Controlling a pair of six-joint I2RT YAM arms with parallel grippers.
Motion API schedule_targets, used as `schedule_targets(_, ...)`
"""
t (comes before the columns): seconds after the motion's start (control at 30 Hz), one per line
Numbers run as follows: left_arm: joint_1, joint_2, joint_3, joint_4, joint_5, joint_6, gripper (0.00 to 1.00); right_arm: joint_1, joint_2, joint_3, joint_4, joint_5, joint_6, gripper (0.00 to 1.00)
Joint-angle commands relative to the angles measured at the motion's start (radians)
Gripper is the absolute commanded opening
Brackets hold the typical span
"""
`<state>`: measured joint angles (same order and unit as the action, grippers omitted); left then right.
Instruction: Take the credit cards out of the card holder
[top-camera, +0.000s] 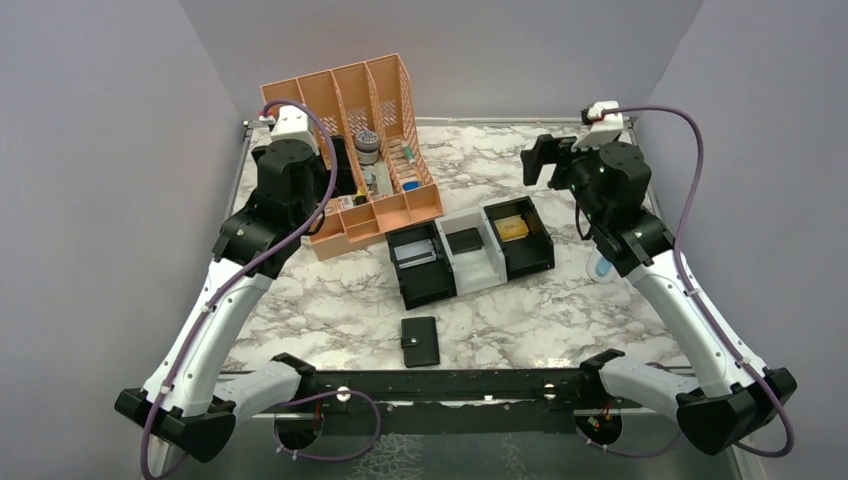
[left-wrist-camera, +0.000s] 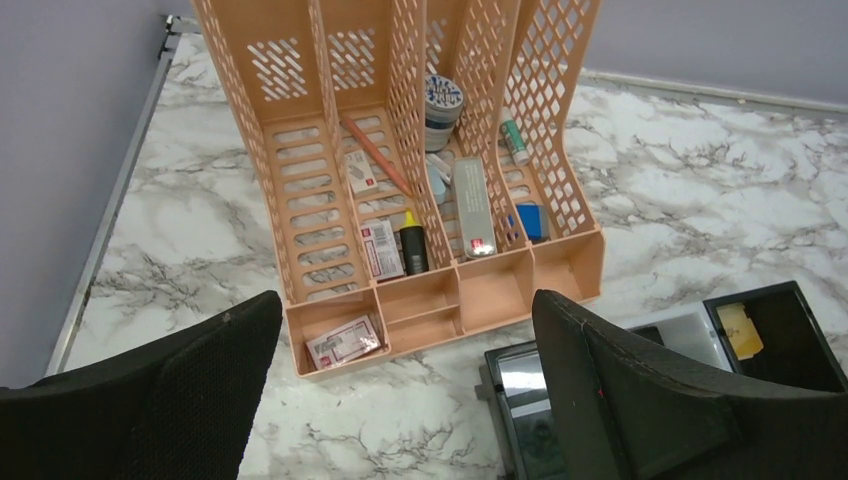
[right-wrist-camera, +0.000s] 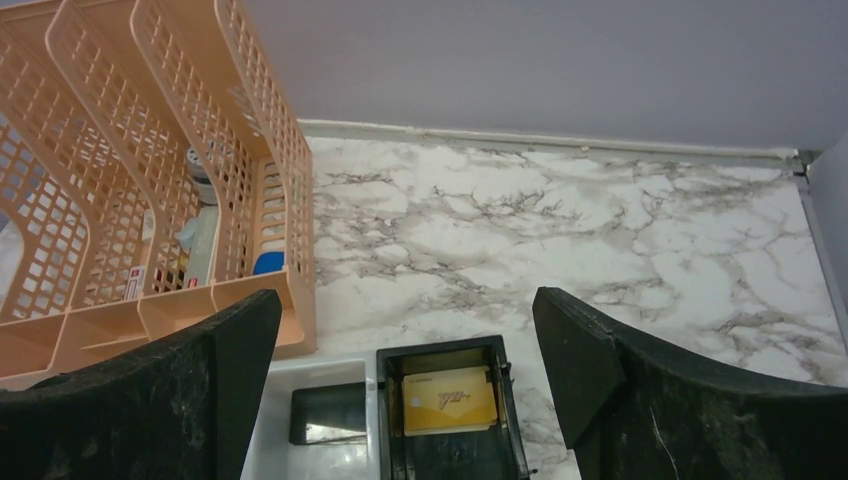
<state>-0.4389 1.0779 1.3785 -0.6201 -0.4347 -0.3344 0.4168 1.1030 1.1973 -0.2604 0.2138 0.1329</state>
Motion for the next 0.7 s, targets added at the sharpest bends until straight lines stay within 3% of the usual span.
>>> schedule_targets(0.0,0.020,-0.040,-0.070,0.039,0.090,-0.008,0.99,-0.039,-0.068,-0.077,0.026,-0.098,0.090,1.00)
schedule_targets(0.37,0.054,-0.009,-0.251,0.079,0.278,-0.068,0.99,-0.118,-0.089,-0.217,0.028,-0.410,0.142,1.00)
schedule_targets(0.67,0.068,0.046,-0.350,0.105,0.355,-0.134,0.99,-0.141,0.119,-0.157,0.049,-0.707,0.222,0.99)
